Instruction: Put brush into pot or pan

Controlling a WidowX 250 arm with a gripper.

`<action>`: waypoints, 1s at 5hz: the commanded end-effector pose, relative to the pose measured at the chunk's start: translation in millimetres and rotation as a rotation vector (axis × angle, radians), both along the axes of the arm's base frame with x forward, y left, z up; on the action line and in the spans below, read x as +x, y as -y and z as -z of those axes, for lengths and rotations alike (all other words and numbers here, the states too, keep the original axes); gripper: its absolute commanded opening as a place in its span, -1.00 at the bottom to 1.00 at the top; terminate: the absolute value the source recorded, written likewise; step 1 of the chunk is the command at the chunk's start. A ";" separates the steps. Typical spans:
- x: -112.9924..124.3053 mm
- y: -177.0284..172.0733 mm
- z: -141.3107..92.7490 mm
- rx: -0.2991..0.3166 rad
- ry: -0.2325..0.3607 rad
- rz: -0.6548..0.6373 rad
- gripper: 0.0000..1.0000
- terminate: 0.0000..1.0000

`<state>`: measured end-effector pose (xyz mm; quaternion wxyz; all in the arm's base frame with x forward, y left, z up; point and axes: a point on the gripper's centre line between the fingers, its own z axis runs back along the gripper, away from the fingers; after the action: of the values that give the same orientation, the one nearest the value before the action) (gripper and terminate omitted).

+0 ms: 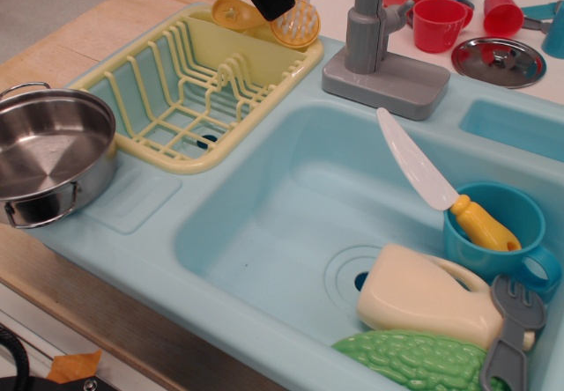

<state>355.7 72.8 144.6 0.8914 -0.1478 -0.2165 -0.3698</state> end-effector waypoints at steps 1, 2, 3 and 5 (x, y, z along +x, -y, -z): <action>-2.7 2.9 8.7 -0.052 -0.014 -0.043 1.00 -1.00; -8.0 5.6 13.1 -0.071 -0.042 -0.074 1.00 -1.00; -6.9 5.6 8.0 -0.044 -0.051 -0.082 -1.00 -1.00; 7.4 -7.3 -54.7 0.217 0.050 -0.069 -1.00 -1.00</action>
<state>350.3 78.9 189.7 0.9284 -0.0388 -0.1463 -0.3392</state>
